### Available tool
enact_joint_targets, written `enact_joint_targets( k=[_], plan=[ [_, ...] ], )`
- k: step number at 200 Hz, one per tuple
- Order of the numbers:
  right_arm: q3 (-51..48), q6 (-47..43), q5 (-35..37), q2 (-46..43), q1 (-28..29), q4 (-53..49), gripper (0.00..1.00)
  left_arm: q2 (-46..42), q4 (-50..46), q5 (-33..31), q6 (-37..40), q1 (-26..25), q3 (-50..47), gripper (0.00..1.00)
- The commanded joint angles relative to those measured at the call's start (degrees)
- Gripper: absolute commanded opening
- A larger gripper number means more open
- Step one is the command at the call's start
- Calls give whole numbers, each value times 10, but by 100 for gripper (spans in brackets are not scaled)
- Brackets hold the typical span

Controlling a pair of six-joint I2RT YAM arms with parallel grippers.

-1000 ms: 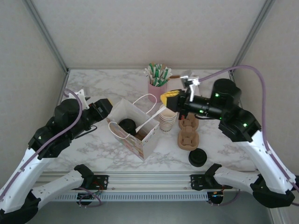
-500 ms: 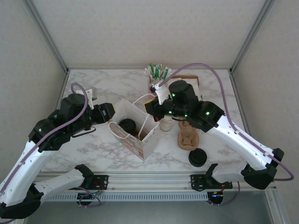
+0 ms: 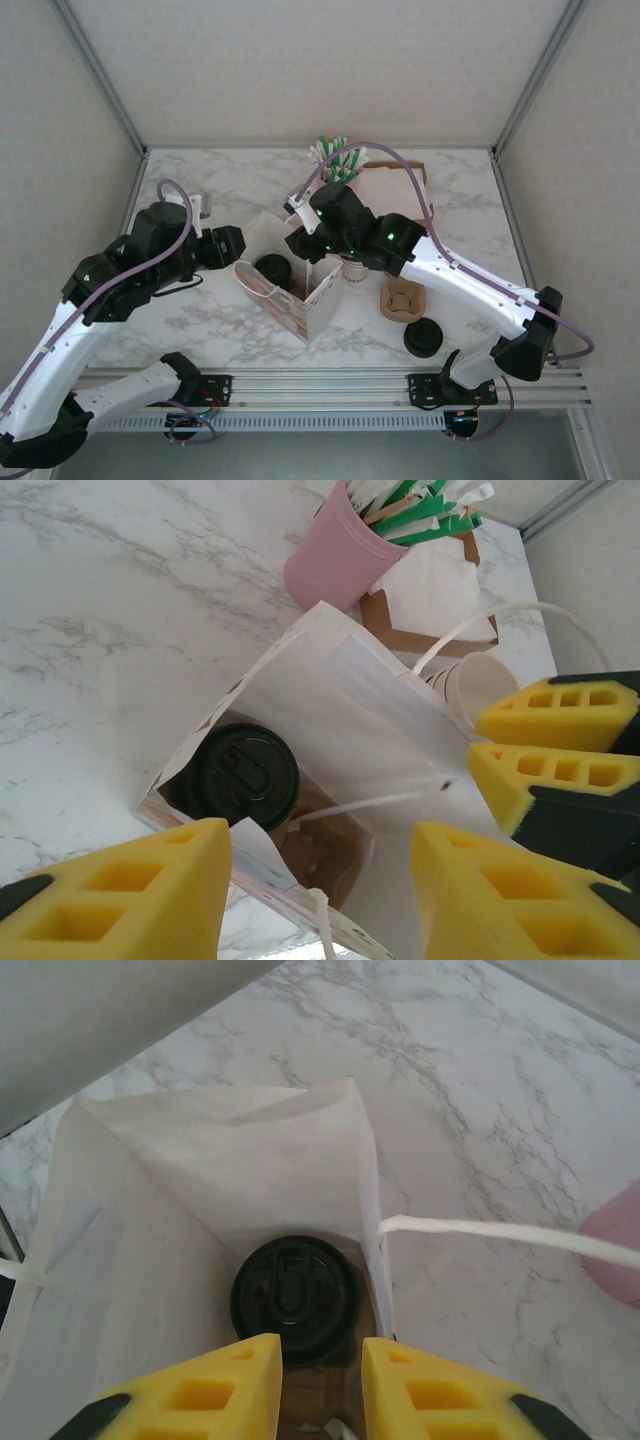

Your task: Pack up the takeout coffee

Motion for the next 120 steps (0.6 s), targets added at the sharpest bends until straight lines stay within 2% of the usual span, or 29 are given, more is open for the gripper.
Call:
enact_joint_targets(
  k=[1,70,120],
  plan=[
    [38,-6,20,-7,9,0,28,-15,-11,-23,20,-5,1,51],
    [42,-22,58,-88,10,46,33,-40,7,-35,27,-5,-16,52],
    [-31,-69,192,-173,5,140,34,-74,40,-72,29,-5,-38,53]
  ],
)
